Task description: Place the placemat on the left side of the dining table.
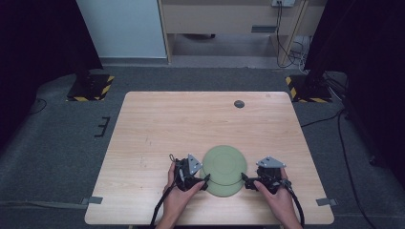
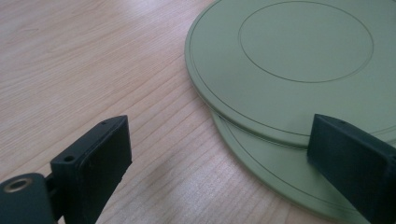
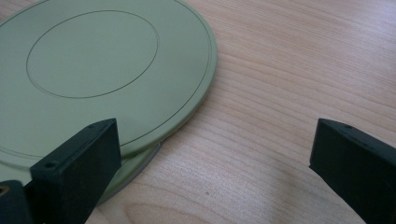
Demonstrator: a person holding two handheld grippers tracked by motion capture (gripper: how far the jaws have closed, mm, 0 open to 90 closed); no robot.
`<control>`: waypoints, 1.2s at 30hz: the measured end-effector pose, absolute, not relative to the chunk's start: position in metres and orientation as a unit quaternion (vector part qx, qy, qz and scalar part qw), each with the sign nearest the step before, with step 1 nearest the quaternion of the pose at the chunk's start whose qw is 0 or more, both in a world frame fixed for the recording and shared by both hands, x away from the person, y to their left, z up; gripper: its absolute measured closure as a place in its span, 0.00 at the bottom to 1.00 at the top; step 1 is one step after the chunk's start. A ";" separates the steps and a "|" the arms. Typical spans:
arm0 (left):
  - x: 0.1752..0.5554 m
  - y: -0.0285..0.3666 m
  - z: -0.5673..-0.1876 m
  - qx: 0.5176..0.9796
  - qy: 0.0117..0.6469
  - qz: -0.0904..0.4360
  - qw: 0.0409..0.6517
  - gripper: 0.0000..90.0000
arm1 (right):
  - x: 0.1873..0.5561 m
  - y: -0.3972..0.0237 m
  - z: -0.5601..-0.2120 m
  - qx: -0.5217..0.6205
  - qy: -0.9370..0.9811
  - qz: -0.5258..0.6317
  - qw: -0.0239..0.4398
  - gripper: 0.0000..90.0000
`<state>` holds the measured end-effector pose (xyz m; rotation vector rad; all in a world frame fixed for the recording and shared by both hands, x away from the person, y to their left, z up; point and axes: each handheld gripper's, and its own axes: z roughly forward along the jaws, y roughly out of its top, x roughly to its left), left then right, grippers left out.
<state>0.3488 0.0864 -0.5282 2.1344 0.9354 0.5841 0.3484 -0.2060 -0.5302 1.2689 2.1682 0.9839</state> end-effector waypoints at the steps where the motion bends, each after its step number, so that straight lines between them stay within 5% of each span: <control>1: 0.348 0.086 -0.528 0.828 0.362 0.227 0.363 0.07 | 0.348 -0.206 -0.530 0.459 0.784 0.356 0.220 0.05; 36: 0.356 0.084 -0.529 0.827 0.366 0.227 0.362 0.04 | 0.356 -0.204 -0.532 0.469 0.778 0.354 0.220 0.02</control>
